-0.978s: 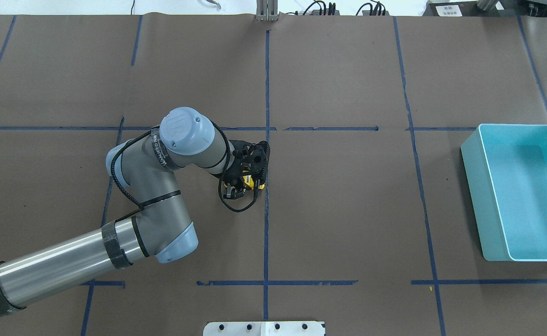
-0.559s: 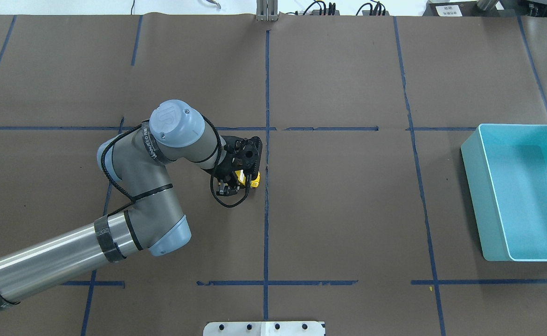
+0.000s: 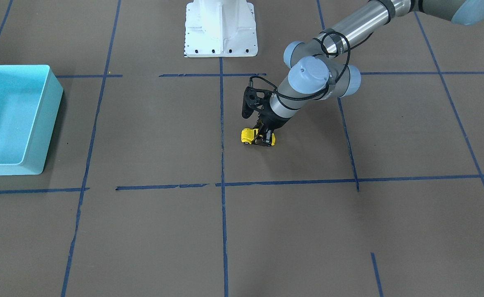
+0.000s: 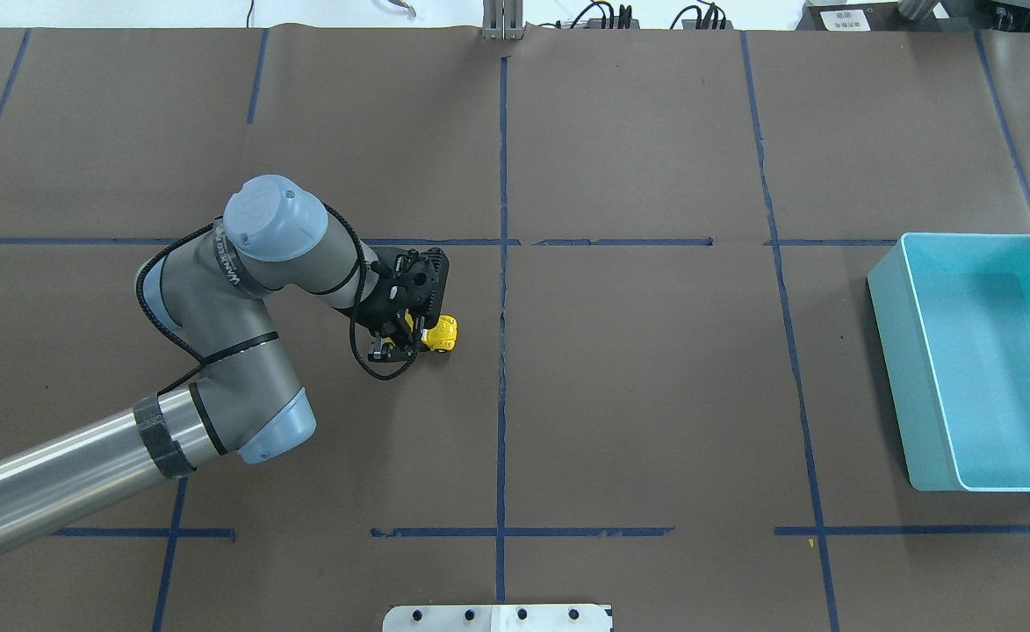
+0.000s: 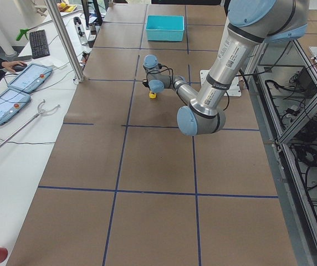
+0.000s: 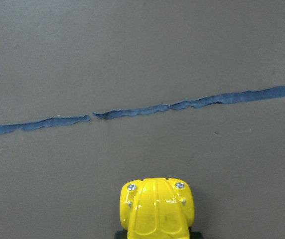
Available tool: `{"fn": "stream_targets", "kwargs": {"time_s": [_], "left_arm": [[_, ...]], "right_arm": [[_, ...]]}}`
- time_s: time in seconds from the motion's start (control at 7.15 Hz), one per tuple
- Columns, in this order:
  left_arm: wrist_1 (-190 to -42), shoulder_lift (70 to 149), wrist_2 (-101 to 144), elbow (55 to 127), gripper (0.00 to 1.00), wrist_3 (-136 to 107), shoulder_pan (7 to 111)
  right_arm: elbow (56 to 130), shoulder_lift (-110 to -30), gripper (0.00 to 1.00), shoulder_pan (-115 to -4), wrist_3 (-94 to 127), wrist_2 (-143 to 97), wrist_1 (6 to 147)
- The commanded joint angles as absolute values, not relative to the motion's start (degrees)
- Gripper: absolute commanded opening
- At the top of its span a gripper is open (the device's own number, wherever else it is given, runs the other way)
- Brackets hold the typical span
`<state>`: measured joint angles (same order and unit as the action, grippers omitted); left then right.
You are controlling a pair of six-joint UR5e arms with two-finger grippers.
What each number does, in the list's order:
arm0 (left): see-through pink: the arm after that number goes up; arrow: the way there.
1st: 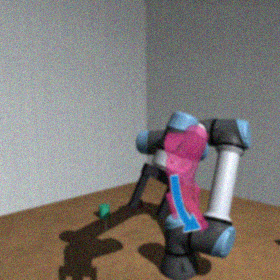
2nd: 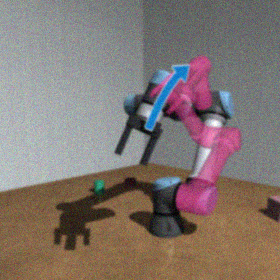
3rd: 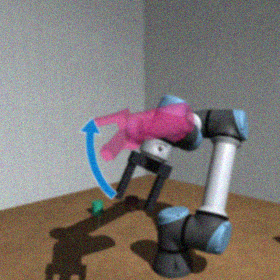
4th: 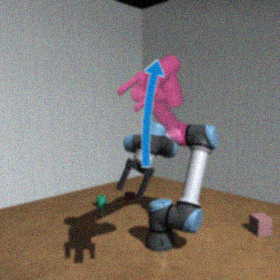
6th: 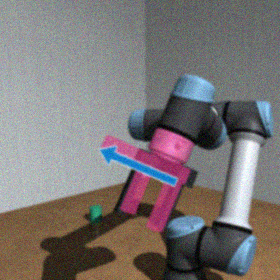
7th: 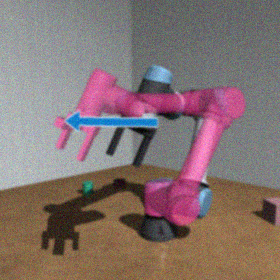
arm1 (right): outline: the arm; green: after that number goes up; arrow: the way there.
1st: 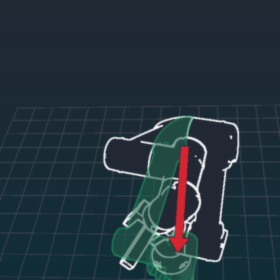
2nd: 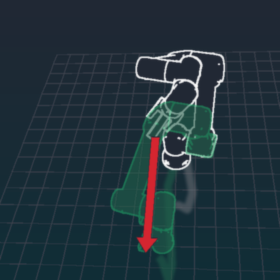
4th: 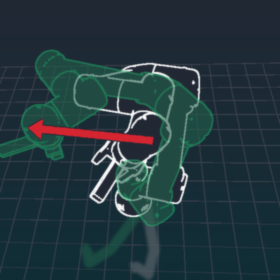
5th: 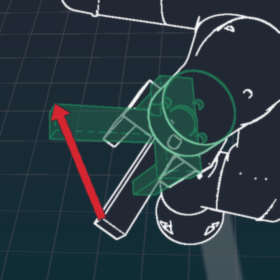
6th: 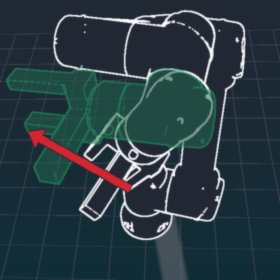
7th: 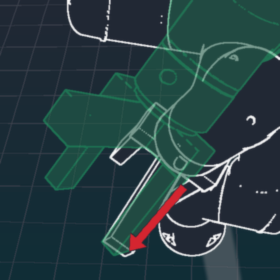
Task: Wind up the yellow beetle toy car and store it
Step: 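Drag the held car backward along the table with the left gripper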
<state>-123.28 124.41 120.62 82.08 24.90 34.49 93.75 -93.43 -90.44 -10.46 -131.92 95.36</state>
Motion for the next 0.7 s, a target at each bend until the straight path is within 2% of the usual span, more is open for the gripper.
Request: {"fn": "stream_targets", "kwargs": {"time_s": [0.0,0.56], "left_arm": [[-124.7,121.8,122.5,83.2,0.00,25.0,35.7],[-129.1,115.5,122.5,86.4,0.00,25.0,36.4]], "right_arm": [[93.8,-93.4,1.00,-90.4,-10.5,-131.9,95.4],[93.8,-93.4,1.00,-90.4,-10.5,-131.8,95.4]]}}
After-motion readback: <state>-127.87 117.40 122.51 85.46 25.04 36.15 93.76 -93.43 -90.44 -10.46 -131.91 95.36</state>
